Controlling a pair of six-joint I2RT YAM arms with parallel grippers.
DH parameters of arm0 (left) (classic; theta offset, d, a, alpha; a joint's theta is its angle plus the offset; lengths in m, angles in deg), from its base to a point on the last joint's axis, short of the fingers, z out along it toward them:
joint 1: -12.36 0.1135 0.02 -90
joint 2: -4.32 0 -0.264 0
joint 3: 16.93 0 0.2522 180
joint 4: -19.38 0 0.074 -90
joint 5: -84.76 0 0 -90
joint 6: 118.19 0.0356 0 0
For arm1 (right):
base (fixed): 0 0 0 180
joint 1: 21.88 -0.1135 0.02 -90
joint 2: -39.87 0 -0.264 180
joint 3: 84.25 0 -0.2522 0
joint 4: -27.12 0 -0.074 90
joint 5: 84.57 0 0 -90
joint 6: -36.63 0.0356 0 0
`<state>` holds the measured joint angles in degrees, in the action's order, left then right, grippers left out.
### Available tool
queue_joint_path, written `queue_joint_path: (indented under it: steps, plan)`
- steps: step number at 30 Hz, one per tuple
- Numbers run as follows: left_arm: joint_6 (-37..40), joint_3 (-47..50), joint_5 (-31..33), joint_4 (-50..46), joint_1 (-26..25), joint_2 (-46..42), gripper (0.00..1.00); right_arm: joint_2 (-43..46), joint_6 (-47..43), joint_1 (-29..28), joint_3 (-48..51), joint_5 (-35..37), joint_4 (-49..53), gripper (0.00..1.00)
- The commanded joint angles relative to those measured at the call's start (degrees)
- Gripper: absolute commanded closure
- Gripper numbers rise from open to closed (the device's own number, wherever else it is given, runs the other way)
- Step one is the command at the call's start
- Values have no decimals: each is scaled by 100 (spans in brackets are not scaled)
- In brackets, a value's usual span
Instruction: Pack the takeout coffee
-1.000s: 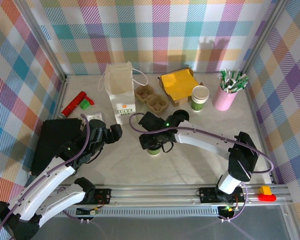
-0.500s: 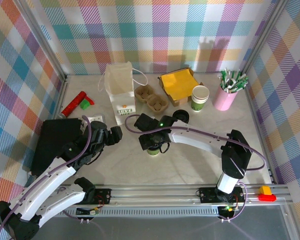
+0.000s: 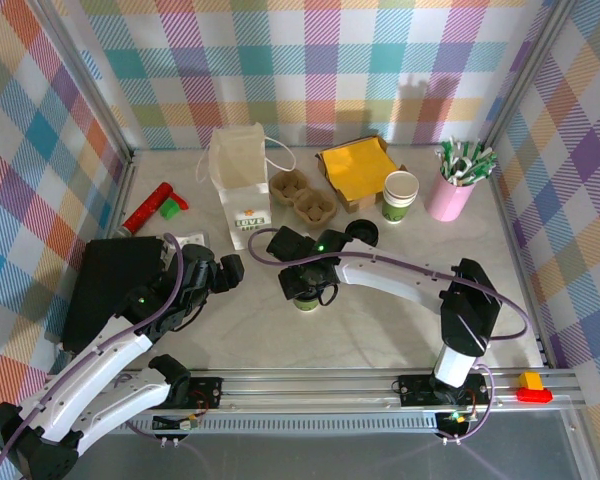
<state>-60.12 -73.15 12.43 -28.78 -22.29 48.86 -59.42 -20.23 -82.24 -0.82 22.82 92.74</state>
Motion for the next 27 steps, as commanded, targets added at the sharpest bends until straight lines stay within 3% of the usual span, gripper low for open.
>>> queue_joint_path:
  steps: [1,11,17,27]
  plan:
    - [-12,61,97,3,64,-37,18,-211,12,-37,-124,-27,425,24]
    - [-27,89,76,3,82,-30,18,-303,-14,-38,-69,-87,490,26]
    - [-23,80,70,3,90,-24,18,-115,-60,-19,22,237,557,28]
    - [-30,66,67,-51,92,-54,18,401,-223,622,372,441,602,28]
